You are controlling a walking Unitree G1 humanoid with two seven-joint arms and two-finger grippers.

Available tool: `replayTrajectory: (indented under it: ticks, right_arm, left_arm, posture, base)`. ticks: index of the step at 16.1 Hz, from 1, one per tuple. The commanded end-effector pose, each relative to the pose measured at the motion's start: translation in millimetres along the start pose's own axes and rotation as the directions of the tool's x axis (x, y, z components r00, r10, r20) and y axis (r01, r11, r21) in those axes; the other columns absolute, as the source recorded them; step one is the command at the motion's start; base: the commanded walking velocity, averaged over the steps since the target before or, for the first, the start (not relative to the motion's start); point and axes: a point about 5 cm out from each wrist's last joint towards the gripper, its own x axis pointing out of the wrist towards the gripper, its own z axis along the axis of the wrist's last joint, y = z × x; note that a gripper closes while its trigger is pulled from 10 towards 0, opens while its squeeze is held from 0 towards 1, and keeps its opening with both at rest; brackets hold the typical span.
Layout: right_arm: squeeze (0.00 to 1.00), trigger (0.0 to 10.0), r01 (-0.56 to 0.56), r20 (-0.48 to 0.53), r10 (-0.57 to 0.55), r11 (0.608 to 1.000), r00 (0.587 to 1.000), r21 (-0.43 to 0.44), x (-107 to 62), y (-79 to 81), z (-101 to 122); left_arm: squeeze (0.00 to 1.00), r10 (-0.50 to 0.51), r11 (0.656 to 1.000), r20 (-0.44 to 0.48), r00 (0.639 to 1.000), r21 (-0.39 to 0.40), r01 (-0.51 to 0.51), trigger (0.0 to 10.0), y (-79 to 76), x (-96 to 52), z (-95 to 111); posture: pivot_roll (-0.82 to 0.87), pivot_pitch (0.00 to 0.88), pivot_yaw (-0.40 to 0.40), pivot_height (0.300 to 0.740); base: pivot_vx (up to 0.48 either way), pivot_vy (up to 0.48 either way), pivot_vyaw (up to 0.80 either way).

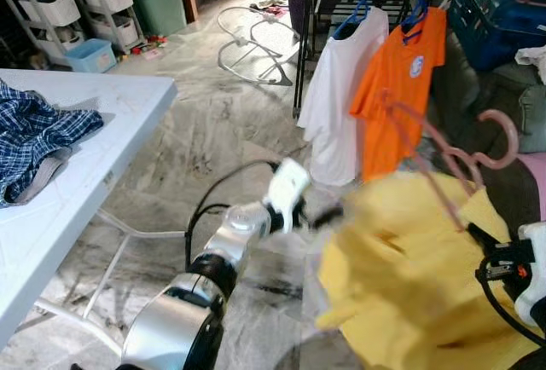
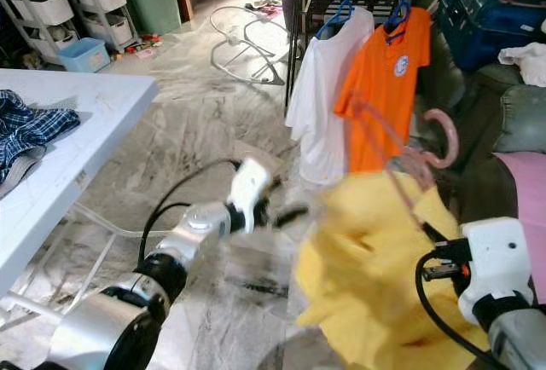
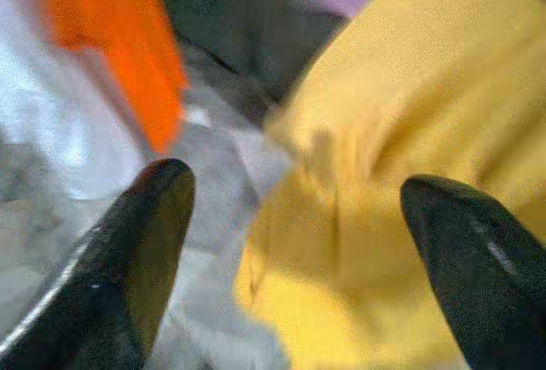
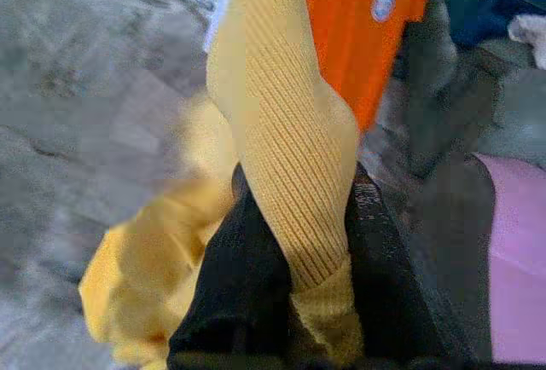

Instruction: Hang hanger

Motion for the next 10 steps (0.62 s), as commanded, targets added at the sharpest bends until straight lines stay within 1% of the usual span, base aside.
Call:
replayTrajectory:
  ticks: [1, 2, 3, 4, 5, 6, 7, 8, 9, 10]
  right_arm:
    - [0.0, 0.0, 0.013, 0.037, -0.012, 0.999, 0.999, -0.036, 2.5, 0.0, 4.8]
    - [0.0, 0.0, 0.005, 0.031, -0.003, 0.998, 1.0, -0.056, 4.6, 0.2, 3.6]
    - [0.0, 0.0, -0.007, 0.03, 0.009, 0.998, 1.0, -0.07, 5.6, 0.0, 2.9]
    - [0.0, 0.0, -0.032, 0.024, 0.034, 0.997, 0.999, -0.075, 5.5, -1.4, 0.8]
    - [0.0, 0.0, -0.068, 0.007, 0.069, 0.993, 0.998, -0.101, 4.1, -1.6, -2.5]
    - [0.0, 0.0, -0.103, -0.008, 0.103, 0.987, 0.995, -0.122, 2.8, -1.1, -5.0]
    - [0.0, 0.0, -0.161, -0.045, 0.157, 0.977, 0.987, -0.139, -0.5, -1.9, -9.0]
    - [0.0, 0.0, -0.232, -0.091, 0.219, 0.956, 0.971, -0.178, -3.9, -1.9, -13.5]
    - [0.0, 0.0, -0.298, -0.145, 0.274, 0.937, 0.951, -0.181, -5.4, -4.2, -20.2]
    - [0.0, 0.0, -0.361, -0.211, 0.319, 0.911, 0.924, -0.2, -1.2, -11.2, -28.3]
  left_arm:
    - [1.0, -0.112, 0.988, -0.055, 0.992, 0.101, 0.117, 10.0, -8.3, -1.7, -6.5]
    - [1.0, -0.134, 0.98, -0.077, 0.988, 0.14, 0.144, 10.0, -9.0, -4.6, -10.2]
    - [1.0, -0.119, 0.983, -0.058, 0.991, 0.134, 0.125, 10.0, -7.5, -5.5, -9.6]
    - [1.0, -0.082, 0.988, 0.016, 0.996, 0.133, 0.079, 10.0, -5.4, -6.1, -3.9]
    - [1.0, -0.068, 0.989, 0.07, 0.995, 0.139, 0.058, 10.0, -4.8, -6.9, 0.6]
    - [1.0, -0.064, 0.989, 0.111, 0.992, 0.141, 0.048, 10.0, -4.7, -7.6, 3.9]
    - [1.0, -0.065, 0.986, 0.142, 0.988, 0.163, 0.042, 10.0, -5.5, -8.8, 5.7]
    - [1.0, -0.053, 0.98, 0.176, 0.983, 0.2, 0.017, 10.0, -4.6, -11.4, 8.0]
    - [1.0, -0.041, 0.966, 0.189, 0.981, 0.257, -0.01, 10.0, -2.9, -15.1, 8.0]
    - [1.0, -0.035, 0.948, 0.185, 0.982, 0.318, -0.026, 10.0, -0.9, -19.5, 6.1]
  posture:
    - [-0.17, 0.042, 0.021, 0.74]
    - [-0.16, 0.044, 0.02, 0.74]
    - [-0.16, 0.044, 0.019, 0.74]
    - [-0.16, 0.045, 0.019, 0.74]
    - [-0.16, 0.045, 0.02, 0.74]
    - [-0.16, 0.047, 0.019, 0.74]
    - [-0.16, 0.049, 0.019, 0.74]
    - [-0.17, 0.052, 0.02, 0.74]
    - [-0.17, 0.053, 0.022, 0.74]
    - [-0.17, 0.057, 0.021, 0.74]
  base:
    - [0.0, 0.0, 0.0]
    - [0.0, 0.0, 0.0]
    - [0.0, 0.0, 0.0]
    - [0.0, 0.0, 0.0]
    - [0.0, 0.0, 0.0]
    - [0.0, 0.0, 0.0]
    - [0.0, 0.0, 0.0]
    - [0.0, 0.0, 0.0]
    - [0.0, 0.0, 0.0]
    - [0.0, 0.0, 0.0]
